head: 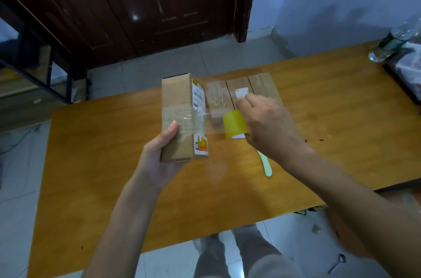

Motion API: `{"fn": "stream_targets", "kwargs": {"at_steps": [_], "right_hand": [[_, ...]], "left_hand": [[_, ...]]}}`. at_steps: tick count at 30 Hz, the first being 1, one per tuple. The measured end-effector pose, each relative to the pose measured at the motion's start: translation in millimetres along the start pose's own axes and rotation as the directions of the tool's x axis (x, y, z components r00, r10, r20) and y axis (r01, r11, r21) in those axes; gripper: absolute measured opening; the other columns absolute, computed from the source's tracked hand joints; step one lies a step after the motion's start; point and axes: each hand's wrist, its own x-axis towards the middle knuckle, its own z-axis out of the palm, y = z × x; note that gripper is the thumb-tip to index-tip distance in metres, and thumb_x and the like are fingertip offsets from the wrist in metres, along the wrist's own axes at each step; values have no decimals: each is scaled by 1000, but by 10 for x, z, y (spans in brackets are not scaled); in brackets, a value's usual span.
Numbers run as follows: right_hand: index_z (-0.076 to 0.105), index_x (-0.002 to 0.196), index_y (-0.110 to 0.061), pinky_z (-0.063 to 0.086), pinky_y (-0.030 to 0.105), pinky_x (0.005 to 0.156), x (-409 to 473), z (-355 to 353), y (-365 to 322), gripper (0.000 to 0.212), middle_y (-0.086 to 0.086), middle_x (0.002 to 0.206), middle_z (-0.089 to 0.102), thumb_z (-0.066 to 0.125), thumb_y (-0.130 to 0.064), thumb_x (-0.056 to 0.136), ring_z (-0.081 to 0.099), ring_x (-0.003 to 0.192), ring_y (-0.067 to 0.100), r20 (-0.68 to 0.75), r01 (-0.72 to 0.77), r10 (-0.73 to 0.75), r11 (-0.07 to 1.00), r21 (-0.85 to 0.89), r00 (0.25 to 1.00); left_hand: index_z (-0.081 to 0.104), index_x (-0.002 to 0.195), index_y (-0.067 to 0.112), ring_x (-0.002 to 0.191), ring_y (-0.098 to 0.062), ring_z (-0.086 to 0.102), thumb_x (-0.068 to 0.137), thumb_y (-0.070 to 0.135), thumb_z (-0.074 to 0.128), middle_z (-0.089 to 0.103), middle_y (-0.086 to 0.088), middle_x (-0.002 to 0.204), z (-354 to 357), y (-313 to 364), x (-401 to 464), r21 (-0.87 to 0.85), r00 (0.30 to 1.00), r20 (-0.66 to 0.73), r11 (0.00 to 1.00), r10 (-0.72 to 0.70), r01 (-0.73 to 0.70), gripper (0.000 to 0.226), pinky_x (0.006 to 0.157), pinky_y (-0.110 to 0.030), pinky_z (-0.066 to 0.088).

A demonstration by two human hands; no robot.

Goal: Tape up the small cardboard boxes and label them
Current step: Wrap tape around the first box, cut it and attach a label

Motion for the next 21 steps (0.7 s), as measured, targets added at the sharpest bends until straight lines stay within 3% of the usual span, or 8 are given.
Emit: {"fn": "stream_targets", "kwargs": {"at_steps": [4,9,11,14,17,21], "right_hand": [[55,78,-6,21,30,52,44,59,-66,30,6,65,41,30,6,68,28,55,21,19,-47,49,997,-55,999],[60,78,-6,25,28,51,64,130,-150,25,9,61,50,46,9,65,38,47,23,40,-113,120,981,-156,992],[62,89,-6,26,29,52,64,155,-169,31,8,68,51,45,8,68,39,52,23,100,-98,115,982,-163,988],[56,110,-10,32,31,54,81,177,-138,40,6,90,54,58,0,71,48,67,25,191,-124,112,991,49,975],[55,99,-7,39,37,55,31,178,-82,40,6,94,54,66,3,62,52,75,27,137,-204,162,898,390,977],[57,103,0,39,34,61,-78,258,-154,40,10,100,55,63,11,65,53,81,25,115,-246,219,815,525,969]], "left_hand": [[70,118,17,103,-27,66,61,47,85,67,-10,120,67,18,-22,-43,994,100,999,36,-32,66,83,-42,53],[67,125,18,109,-26,64,71,45,78,64,-10,126,89,36,-51,-55,987,153,997,59,-51,61,87,-41,53],[63,129,16,112,-28,63,76,44,74,62,-11,130,93,33,-56,-76,984,172,996,53,-41,60,89,-42,53],[53,139,16,123,-30,55,85,45,64,55,-12,139,38,26,-71,-161,978,198,987,61,-28,62,100,-48,43],[42,147,18,137,-33,38,94,49,50,42,-12,151,-51,17,-109,-289,972,233,957,40,30,62,113,-52,23],[34,151,17,143,-33,20,99,49,42,34,-14,155,-67,-40,-132,-393,968,251,913,-9,111,62,118,-51,2]]}}
